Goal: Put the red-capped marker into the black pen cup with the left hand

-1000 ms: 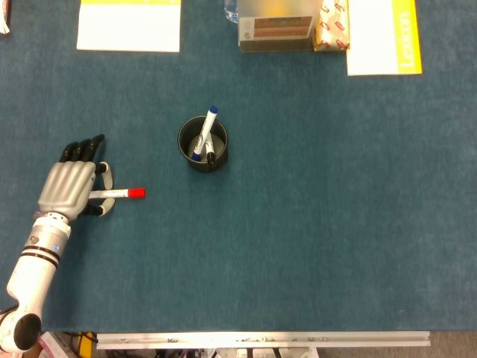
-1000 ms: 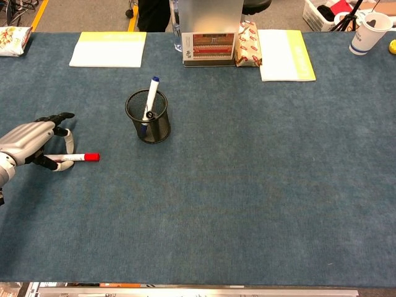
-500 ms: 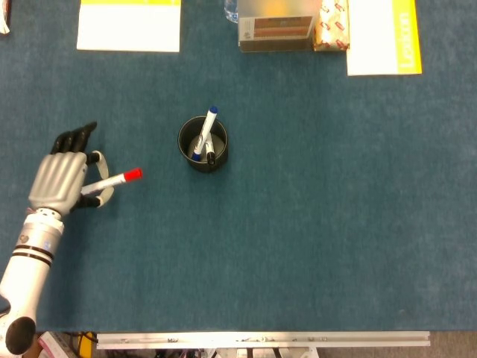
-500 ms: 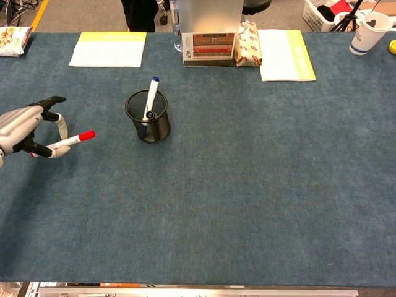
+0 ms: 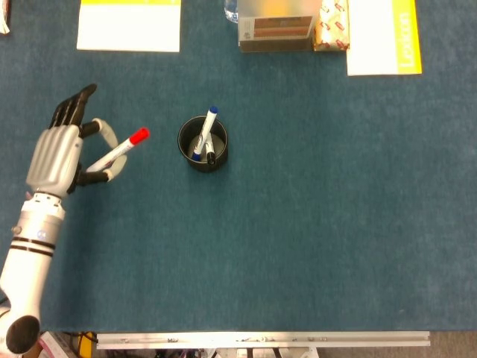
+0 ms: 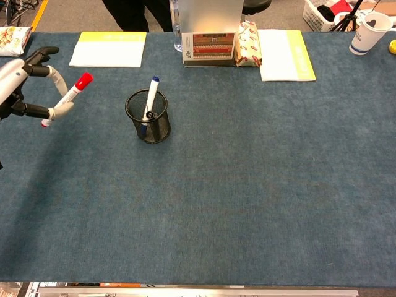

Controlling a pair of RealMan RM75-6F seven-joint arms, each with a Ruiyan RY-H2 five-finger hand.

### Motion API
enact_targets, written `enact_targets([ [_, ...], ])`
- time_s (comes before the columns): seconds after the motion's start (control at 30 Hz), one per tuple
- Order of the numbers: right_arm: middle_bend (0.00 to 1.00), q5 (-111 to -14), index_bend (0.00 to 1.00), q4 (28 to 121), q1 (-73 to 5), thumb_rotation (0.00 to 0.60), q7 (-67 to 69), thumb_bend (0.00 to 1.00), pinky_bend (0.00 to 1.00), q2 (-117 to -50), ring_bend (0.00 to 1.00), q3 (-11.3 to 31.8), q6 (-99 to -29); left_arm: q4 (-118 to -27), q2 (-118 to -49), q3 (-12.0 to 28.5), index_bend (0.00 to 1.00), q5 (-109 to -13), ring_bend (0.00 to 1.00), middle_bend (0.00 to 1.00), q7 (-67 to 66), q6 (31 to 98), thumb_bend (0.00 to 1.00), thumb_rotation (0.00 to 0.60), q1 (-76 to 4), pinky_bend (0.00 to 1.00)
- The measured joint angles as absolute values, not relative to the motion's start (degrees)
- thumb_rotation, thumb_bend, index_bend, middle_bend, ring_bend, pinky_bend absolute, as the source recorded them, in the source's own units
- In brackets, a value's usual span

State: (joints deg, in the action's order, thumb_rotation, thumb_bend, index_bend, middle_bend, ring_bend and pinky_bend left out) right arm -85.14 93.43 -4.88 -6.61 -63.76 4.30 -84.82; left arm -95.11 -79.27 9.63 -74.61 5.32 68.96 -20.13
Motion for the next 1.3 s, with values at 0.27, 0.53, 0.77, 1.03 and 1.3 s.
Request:
enact_targets([
  [0.27, 0.24, -85.22, 0.21, 93.51, -4.90, 0.600, -6.35, 0.09, 0.44, -63.63, 0.22, 4.26, -84.74, -91.71, -83.83, 13.38, 0.60, -75.41, 0.00, 0.00, 15.67, 67.34, 0.36, 0.567, -23.86, 0.00],
  [0.53, 0.24, -85.36, 0.21, 93.65, -4.89, 0.600, -6.15, 0.09, 0.44, -63.52, 0.22, 4.19, -84.75, -87.95, -88.59, 15.59, 0.61, -73.72, 0.00, 0.00, 18.91, 64.98, 0.37, 0.597, -27.30, 0.00],
  [0.77, 0.24, -85.26, 0.21, 93.68, -4.90, 0.600, -5.99, 0.09, 0.44, -63.44, 0.22, 4.23, -84.67, -86.08, -91.53, 16.24, 0.61, -71.88, 0.00, 0.00, 20.08, 63.05, 0.37, 0.600, -29.24, 0.00],
  [1.03, 0.24, -85.38, 0.21, 93.79, -4.90, 0.600, -5.90, 0.09, 0.44, -63.39, 0.22, 4.15, -84.65, -84.42, -94.82, 16.80, 0.61, -71.31, 0.00, 0.00, 20.53, 62.40, 0.37, 0.600, -31.17, 0.00],
  [1.3, 0.24, -85.35, 0.21, 94.01, -4.86, 0.600, -5.81, 0.09, 0.44, -63.27, 0.22, 4.12, -84.63, -83.37, -97.26, 17.30, 0.61, -70.37, 0.00, 0.00, 20.27, 61.92, 0.37, 0.600, -32.56, 0.00],
])
